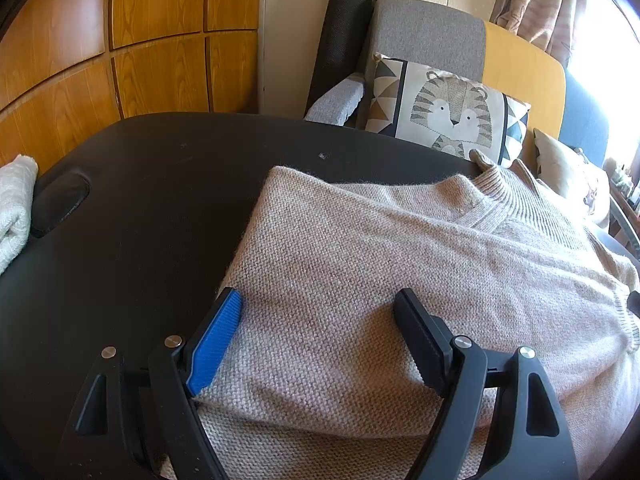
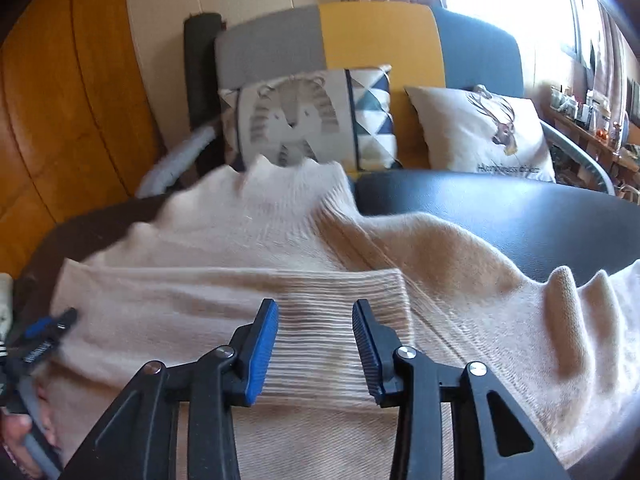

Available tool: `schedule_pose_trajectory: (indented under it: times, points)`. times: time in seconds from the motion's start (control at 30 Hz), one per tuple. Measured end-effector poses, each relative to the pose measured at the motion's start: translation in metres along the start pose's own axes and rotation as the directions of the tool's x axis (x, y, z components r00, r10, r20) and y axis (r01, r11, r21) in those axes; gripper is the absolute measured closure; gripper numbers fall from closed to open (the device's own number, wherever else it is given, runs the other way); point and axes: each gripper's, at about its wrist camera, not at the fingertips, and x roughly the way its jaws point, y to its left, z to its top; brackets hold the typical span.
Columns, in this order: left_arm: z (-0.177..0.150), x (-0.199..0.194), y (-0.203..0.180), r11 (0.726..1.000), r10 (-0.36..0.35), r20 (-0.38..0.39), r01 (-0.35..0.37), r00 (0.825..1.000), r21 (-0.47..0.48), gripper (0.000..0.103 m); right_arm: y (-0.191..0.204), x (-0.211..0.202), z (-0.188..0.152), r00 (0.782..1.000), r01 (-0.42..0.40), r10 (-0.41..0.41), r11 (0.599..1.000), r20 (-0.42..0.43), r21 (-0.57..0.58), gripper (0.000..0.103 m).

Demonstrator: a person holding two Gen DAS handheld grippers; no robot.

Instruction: Fold clothes

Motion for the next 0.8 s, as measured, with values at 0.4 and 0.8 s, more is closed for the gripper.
schedule_pose_trajectory:
  times: [0.4, 0.8]
  points:
    - [0.001, 0.002, 0.002, 1.000, -0.006, -0.002, 0.006, 1.000, -0.001, 0.021, -0.049, -0.019, -0.023, 0.996, -0.072, 0.078, 0.991, -0.046, 0.110, 0.066]
    - [0.000, 0.001, 0.000, 1.000, -0.003, -0.006, 0.003, 1.000, 0.004, 0.020, -0.285, -0.112, -0.061, 0.970, 0.187, -0.243, 0.738, -0.004, 0.649, 0.063]
